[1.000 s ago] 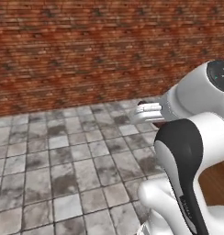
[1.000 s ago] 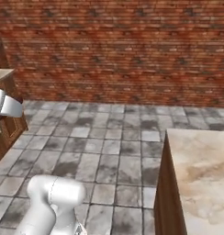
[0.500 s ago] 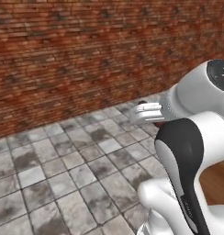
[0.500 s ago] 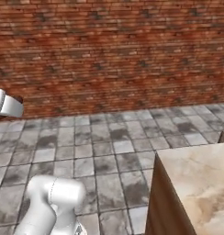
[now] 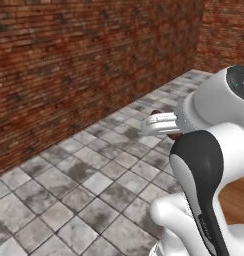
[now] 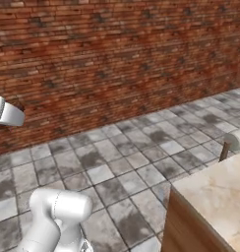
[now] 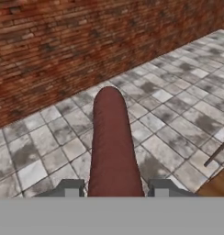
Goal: Move the hot dog bun to the plate on the dining table and place the condiment next to that plate. Then navigate to the fridge and take the sausage and place it on the plate as well.
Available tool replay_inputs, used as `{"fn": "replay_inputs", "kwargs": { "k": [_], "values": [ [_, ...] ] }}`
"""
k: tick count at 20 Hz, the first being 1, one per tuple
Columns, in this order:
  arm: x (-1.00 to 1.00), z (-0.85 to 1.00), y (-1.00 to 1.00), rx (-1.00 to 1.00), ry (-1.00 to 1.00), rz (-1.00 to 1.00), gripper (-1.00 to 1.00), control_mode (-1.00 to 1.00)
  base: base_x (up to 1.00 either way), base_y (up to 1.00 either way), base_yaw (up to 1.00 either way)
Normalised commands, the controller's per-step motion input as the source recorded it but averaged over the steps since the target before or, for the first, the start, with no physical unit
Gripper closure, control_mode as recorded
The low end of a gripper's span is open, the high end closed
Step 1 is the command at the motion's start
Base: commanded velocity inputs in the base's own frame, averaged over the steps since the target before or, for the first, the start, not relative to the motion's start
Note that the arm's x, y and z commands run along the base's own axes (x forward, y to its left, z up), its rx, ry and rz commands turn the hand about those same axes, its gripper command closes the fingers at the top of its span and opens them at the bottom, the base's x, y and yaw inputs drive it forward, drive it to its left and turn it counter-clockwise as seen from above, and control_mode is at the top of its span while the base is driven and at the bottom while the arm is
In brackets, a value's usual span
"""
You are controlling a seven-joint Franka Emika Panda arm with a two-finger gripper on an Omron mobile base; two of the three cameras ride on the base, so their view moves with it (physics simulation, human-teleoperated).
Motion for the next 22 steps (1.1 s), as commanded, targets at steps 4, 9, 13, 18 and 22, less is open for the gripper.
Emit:
{"fn": "replay_inputs", "kwargs": {
  "k": [4,9,13,18,22],
  "values": [
    [0.0,0.0,0.0,0.0,0.0,0.0,1.0,1.0,1.0,0.89,-0.6],
    [0.0,0.0,0.0,0.0,0.0,0.0,1.0,1.0,0.86,0.88,-0.61],
    [0.0,0.0,0.0,0.0,0.0,0.0,1.0,1.0,0.66,0.97,-0.59],
    [0.0,0.0,0.0,0.0,0.0,0.0,1.0,1.0,0.86,0.91,-0.56],
    [0.0,0.0,0.0,0.0,0.0,0.0,1.0,1.0,1.0,0.81,-0.53]
  ]
}}
